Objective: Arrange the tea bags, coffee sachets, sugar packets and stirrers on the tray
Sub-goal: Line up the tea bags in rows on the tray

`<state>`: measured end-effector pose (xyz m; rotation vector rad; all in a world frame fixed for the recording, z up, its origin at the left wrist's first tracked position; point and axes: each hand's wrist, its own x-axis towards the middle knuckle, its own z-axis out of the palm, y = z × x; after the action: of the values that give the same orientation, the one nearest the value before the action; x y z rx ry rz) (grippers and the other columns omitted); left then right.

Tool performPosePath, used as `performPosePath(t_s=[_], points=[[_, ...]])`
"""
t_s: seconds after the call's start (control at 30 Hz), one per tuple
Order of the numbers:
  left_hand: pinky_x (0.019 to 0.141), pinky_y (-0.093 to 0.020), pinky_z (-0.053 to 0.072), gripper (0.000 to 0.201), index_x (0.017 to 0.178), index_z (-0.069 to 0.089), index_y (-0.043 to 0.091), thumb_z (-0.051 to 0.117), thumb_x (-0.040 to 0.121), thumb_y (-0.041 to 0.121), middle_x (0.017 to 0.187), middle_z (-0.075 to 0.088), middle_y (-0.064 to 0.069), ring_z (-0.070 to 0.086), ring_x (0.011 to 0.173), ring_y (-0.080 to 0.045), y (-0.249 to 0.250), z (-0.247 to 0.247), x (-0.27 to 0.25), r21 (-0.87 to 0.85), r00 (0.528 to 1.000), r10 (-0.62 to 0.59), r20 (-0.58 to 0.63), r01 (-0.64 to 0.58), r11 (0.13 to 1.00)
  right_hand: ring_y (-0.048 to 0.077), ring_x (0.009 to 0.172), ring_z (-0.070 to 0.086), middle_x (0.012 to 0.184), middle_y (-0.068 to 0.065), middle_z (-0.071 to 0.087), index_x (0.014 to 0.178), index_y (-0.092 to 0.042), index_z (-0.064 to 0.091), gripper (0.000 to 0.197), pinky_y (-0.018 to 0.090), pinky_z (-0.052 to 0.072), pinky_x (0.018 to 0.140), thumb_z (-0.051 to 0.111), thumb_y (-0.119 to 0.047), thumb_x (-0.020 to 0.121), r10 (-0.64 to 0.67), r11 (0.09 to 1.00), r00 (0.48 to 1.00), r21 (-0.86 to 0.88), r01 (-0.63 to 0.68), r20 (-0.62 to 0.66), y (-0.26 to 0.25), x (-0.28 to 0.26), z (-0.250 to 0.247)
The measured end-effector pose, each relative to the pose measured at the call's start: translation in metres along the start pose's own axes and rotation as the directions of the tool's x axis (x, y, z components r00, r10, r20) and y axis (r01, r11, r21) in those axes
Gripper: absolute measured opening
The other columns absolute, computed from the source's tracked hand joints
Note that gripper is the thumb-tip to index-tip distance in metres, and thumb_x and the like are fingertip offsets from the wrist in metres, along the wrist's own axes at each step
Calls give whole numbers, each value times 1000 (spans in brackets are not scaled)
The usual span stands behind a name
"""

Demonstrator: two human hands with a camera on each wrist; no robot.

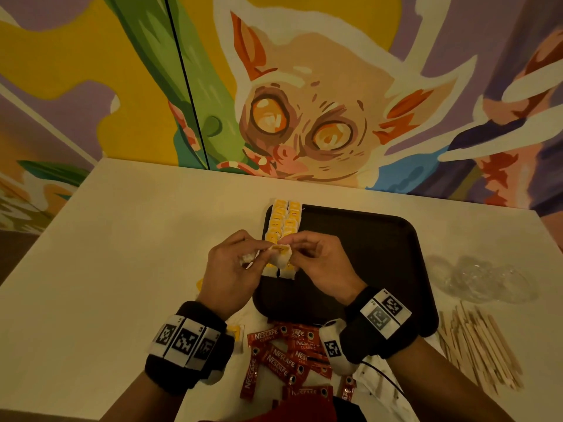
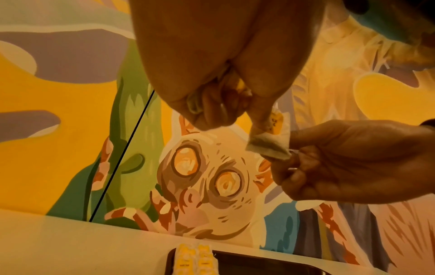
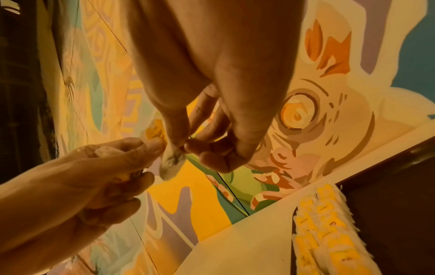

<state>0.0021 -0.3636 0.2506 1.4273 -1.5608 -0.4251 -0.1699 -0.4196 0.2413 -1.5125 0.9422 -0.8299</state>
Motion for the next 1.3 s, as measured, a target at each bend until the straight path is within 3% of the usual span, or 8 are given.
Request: performPosePath(t_s=[0.17, 0.37, 0.5, 0.83, 0.9, 1.0, 1.2, 1.3], points=[[52, -10, 35, 6, 85, 77, 21, 76, 81, 17, 63, 50, 12, 51, 58, -5, -2, 5, -1, -1, 991, -91, -100, 92, 996, 11, 82, 67, 94, -3, 74, 103, -20, 72, 21, 27, 57, 68, 62, -4, 93, 12, 999, 1000, 32, -12, 15, 0, -5, 5], [51, -13, 37, 11, 93, 74, 23, 75, 82, 22, 61, 47, 10, 49, 57, -9, -3, 7, -3, -51, 985, -164, -60, 161, 986, 18, 96, 70, 99, 0, 75, 102, -15, 74, 13, 37, 56, 92, 68, -17, 91, 0, 1000, 1000, -26, -1, -30, 5, -5, 9], [56, -13, 39, 15, 99, 74, 24, 70, 86, 21, 64, 51, 11, 51, 59, -7, -8, 6, -3, -129, 977, -206, 47, 210, 969, 20, 91, 69, 94, 2, 75, 96, -15, 74, 9, 32, 56, 86, 68, -17, 91, 8, 998, 1000, -57, -8, -7, 13, -5, 11], [57, -16, 46, 7, 90, 74, 23, 69, 87, 20, 72, 63, 3, 56, 65, -9, -25, 10, -13, -59, 949, -314, 35, 315, 947, 10, 77, 69, 90, -1, 73, 92, -11, 75, 11, 20, 53, 63, 70, -20, 90, 166, 974, 986, -154, -167, -17, 40, 4, 18], [56, -12, 42, 7, 87, 73, 25, 68, 88, 21, 67, 63, 3, 54, 59, -6, -30, 10, -15, -61, 928, -372, 25, 373, 926, 3, 65, 67, 90, -2, 73, 91, -12, 75, 11, 18, 52, 58, 70, -22, 90, 232, 949, 971, -207, -238, -55, 52, 8, 19], [69, -10, 46, 11, 84, 71, 29, 67, 89, 19, 81, 70, 16, 63, 75, 1, -36, 6, -17, -75, 899, -438, 20, 439, 896, 1, 48, 59, 88, -1, 73, 92, -18, 73, 8, 15, 52, 56, 70, -25, 90, 338, 885, 937, -308, -349, -90, 73, 12, 22], [67, -5, 44, 10, 85, 73, 25, 66, 89, 19, 85, 71, 16, 63, 79, 2, -45, -3, -25, -55, 880, -473, 26, 474, 879, 8, 54, 62, 92, 10, 73, 102, -10, 74, 22, 9, 46, 47, 70, -28, 90, 467, 784, 879, -416, -461, -94, 107, 23, 40], [65, -10, 47, 9, 85, 74, 21, 66, 89, 18, 82, 72, 10, 63, 76, -4, -48, -6, -29, -47, 881, -472, 32, 473, 880, 20, 76, 68, 95, 14, 71, 93, -18, 74, 13, 16, 54, 55, 70, -30, 89, 501, 735, 851, -443, -513, -156, 123, 30, 48]])
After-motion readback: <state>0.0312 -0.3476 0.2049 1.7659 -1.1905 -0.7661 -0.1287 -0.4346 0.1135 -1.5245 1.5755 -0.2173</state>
